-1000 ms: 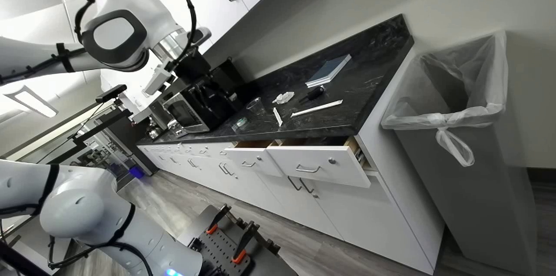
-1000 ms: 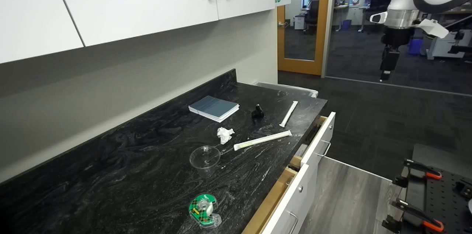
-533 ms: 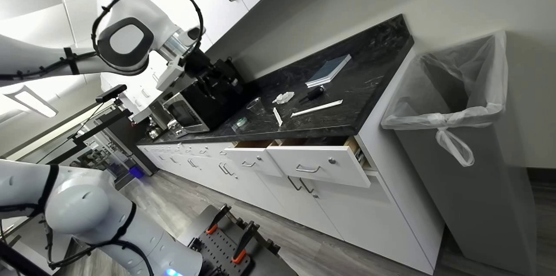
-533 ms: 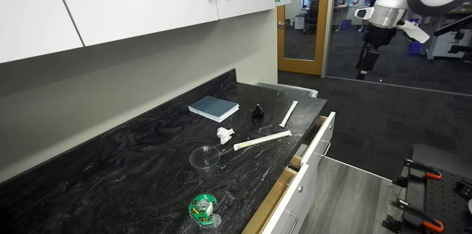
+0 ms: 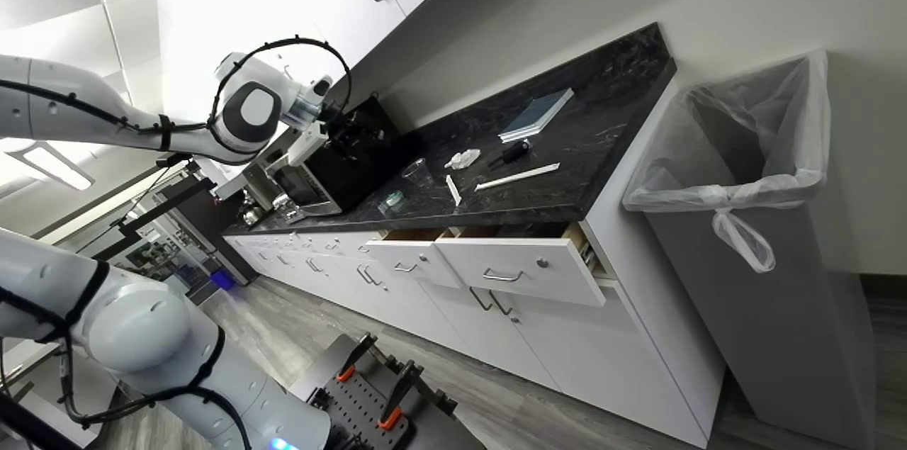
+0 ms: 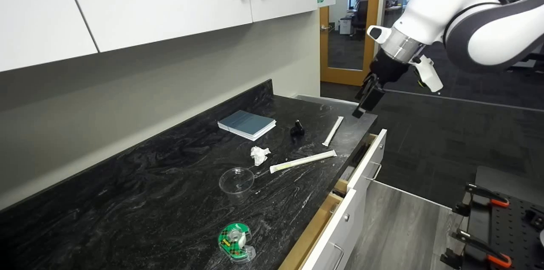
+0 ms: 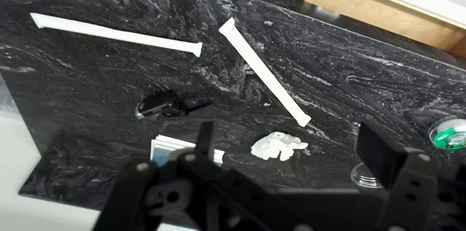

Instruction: Put the paper in the bin

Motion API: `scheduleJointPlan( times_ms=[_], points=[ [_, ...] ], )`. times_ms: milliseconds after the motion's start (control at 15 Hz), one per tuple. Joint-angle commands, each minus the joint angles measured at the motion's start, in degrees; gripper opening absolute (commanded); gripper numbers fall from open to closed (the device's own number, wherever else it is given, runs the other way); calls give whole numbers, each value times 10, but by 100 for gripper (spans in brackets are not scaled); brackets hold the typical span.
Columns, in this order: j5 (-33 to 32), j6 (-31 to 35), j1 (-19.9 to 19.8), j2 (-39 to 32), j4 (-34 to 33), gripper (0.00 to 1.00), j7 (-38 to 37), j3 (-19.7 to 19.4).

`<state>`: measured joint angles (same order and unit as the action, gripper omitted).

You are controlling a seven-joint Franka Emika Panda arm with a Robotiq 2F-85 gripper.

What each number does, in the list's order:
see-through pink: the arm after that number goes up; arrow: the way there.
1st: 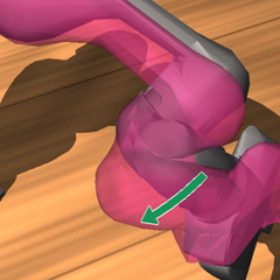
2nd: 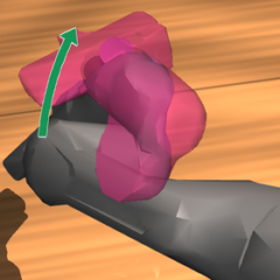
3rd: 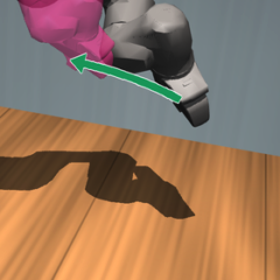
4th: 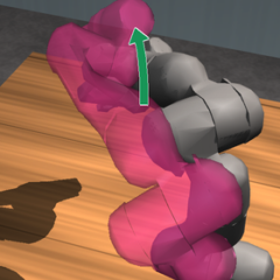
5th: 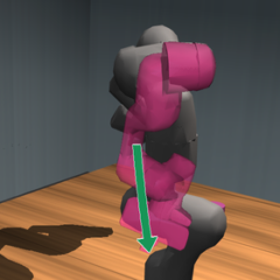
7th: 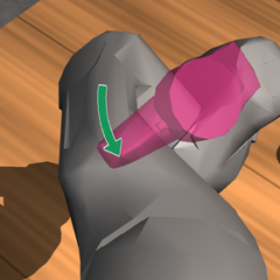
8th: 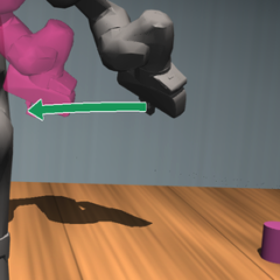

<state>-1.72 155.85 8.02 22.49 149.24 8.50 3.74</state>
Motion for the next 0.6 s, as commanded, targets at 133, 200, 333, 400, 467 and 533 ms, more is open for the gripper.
scheduleJointPlan(
  times_ms=[133,200,333,400,467,533],
  points=[
    [-3,6,-1,-14,-8,100,-5,4],
    [17,14,4,-19,-11,100,-17,0],
    [43,55,-5,-82,-47,100,-81,15],
    [56,55,-3,-126,-79,100,-102,17],
    [49,68,-17,-159,-101,100,-140,29],
    [46,73,-24,-185,-122,100,-173,35]
  ],
)
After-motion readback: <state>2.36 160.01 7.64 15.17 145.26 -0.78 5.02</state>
